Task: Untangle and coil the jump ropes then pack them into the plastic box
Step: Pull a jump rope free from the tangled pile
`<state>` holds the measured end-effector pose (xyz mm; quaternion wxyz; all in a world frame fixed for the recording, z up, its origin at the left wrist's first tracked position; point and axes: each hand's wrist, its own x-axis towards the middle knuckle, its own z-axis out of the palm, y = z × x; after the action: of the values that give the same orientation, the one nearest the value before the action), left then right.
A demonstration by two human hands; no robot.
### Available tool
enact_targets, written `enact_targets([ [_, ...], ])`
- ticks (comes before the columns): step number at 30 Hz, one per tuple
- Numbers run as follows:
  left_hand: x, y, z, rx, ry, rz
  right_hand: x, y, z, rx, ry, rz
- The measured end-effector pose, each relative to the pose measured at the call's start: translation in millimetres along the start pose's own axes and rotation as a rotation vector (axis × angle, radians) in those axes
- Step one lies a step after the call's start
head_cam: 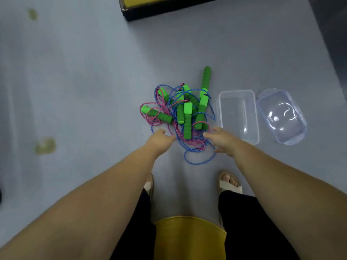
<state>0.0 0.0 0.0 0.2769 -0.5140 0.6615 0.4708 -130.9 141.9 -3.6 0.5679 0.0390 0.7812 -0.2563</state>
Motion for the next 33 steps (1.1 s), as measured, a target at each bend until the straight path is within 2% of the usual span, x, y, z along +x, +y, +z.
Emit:
enact_targets([
  [7, 37.0, -20.1, 35.8, -0.026, 0.025, 0.052, 32.6, 18.2, 17.9, -0.023, 0.029, -0.151],
  [12, 68.7, -6.4, 46.7, -0.134, 0.075, 0.101, 76.6, -0.2, 31.2, -0.005, 0.182, -0.265],
  [21, 121.6, -9.4, 39.9, -0.276, 0.044, 0.070, 165.4, -26.7, 55.9, 0.095, 0.204, -0.228],
  [25, 131.5, -2.7, 45.9, -0.370, -0.069, 0.070, 190.3, -20.0, 68.7, -0.020, 0.239, -0.231],
  [28, 134.0, -0.1, 42.2, -0.351, -0.113, 0.070, 195.8, -19.0, 67.5, -0.138, 0.267, -0.220],
  [30, 136.4, -3.3, 36.1, -0.299, -0.112, 0.073, 191.1, -18.5, 64.2, -0.088, 0.207, -0.260],
  [33, 137.0, -5.6, 25.1, -0.359, -0.113, 0.058, 169.0, -18.8, 51.7, -0.009, -0.059, -0.343],
])
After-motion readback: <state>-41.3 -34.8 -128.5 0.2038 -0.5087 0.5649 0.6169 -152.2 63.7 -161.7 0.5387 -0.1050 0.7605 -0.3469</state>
